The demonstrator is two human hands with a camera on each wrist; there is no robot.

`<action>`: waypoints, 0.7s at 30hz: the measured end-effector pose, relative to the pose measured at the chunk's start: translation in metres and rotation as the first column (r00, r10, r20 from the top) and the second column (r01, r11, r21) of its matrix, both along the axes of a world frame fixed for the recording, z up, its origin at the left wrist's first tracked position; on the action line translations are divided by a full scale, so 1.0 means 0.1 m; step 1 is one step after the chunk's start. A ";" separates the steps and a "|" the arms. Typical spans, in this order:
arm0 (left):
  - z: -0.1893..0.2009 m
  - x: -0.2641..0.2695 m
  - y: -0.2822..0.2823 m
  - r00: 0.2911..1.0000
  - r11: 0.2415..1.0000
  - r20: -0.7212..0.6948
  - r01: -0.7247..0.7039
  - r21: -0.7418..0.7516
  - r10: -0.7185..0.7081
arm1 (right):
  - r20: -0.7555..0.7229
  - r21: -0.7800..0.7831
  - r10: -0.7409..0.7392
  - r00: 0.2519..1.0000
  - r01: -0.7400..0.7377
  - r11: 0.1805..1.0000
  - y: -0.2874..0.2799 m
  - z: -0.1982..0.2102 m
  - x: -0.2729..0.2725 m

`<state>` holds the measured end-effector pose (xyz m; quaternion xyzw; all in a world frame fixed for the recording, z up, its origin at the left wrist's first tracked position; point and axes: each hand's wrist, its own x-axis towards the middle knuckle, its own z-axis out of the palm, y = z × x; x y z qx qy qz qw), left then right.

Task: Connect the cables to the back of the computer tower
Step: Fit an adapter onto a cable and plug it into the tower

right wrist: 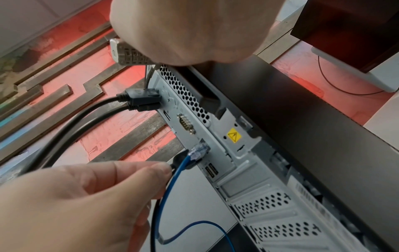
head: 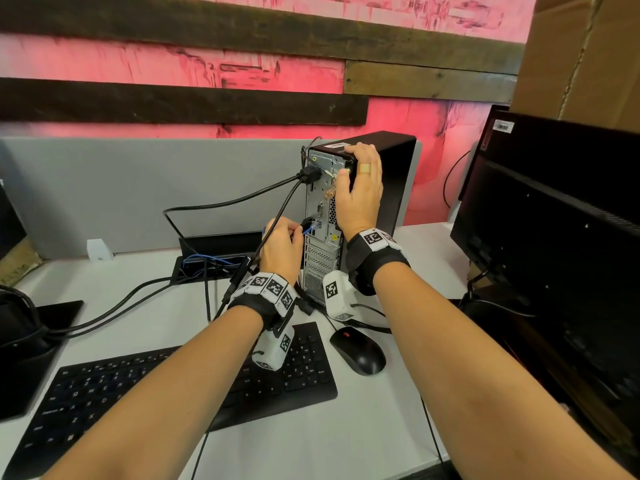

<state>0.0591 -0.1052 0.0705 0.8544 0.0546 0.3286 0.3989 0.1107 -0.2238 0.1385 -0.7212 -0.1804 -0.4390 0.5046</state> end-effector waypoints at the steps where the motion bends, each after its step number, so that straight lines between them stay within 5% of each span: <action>1: -0.01 0.00 -0.01 1.000 1.000 -0.003 -0.006 -0.005 0.006 | 0.000 0.001 0.001 1.000 -0.001 1.000 0.00 0.00 0.00; 15: 0.02 -0.09 -0.04 0.998 0.994 -0.020 -0.052 0.098 0.055 | 0.016 0.023 -0.004 1.000 0.003 1.000 0.03 -0.01 0.00; 21: 0.03 -0.08 -0.11 0.990 0.990 -0.043 -0.136 0.034 0.137 | 0.008 0.019 0.002 1.000 -0.002 1.000 0.02 -0.01 0.01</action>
